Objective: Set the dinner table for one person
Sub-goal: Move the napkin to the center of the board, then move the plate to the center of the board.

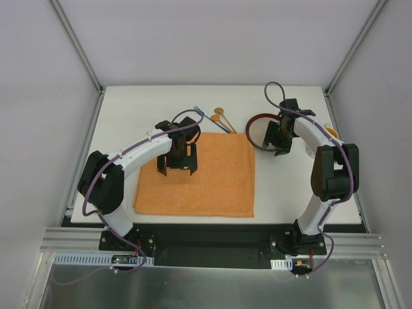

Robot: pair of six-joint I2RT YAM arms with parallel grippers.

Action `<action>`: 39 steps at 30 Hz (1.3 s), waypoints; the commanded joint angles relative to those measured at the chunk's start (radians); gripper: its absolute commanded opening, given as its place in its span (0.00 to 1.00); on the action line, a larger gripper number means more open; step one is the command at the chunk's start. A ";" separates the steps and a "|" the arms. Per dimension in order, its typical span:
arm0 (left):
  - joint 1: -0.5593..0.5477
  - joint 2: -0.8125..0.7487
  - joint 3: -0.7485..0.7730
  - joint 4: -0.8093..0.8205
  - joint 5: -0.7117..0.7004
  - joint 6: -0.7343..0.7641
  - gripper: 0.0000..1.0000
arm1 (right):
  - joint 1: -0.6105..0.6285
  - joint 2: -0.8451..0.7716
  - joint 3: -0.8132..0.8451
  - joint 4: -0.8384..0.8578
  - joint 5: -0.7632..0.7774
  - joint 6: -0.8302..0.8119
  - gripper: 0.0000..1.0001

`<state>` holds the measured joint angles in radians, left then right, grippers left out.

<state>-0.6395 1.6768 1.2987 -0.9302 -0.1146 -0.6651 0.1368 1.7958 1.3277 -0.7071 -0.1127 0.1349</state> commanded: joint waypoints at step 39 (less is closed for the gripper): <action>0.012 0.038 0.057 -0.048 0.026 0.025 0.98 | 0.034 0.283 0.287 -0.018 -0.134 -0.021 0.01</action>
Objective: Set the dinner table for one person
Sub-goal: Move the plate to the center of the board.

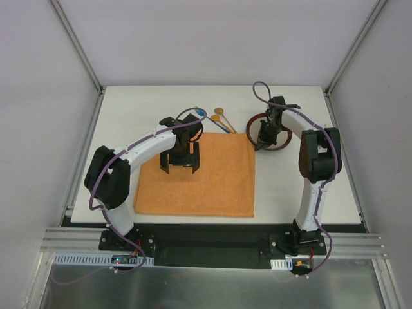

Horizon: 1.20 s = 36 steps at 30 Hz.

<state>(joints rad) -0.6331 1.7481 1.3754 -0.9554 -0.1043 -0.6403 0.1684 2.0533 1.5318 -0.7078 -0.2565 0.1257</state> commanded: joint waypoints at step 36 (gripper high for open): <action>0.012 0.099 0.266 -0.127 -0.126 0.085 0.99 | -0.109 -0.008 0.102 0.097 -0.271 0.040 0.05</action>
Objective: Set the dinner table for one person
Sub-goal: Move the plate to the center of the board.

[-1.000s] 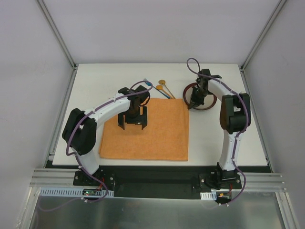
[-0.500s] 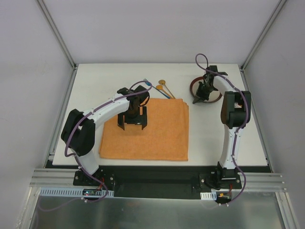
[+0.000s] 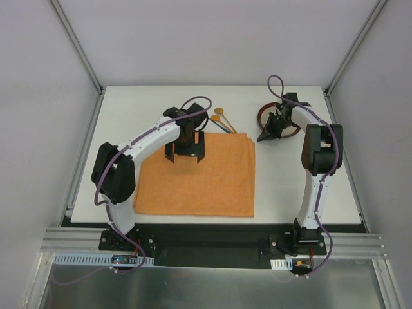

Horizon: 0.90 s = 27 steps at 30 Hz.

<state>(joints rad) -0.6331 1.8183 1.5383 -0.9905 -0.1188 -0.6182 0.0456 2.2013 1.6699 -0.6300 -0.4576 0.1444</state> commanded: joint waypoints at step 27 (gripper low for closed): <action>0.296 0.006 -0.227 -0.019 -0.004 0.035 0.00 | 0.416 -0.353 -0.486 0.043 0.056 0.060 0.01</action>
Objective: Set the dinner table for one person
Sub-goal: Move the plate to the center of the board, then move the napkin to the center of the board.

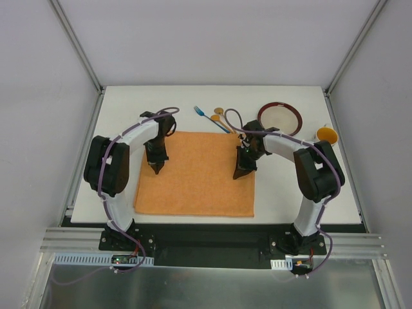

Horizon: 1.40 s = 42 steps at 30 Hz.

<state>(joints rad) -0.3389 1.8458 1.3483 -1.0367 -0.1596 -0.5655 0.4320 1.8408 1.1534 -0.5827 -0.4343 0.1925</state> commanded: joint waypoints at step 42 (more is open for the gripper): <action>-0.167 0.125 0.146 0.092 0.424 0.007 0.00 | -0.002 -0.061 0.023 -0.177 0.483 0.133 0.01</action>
<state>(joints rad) -0.4915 1.9747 1.4387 -0.8986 0.2401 -0.5831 0.4496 1.8366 1.1961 -0.7055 -0.0811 0.3004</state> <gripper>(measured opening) 0.003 0.013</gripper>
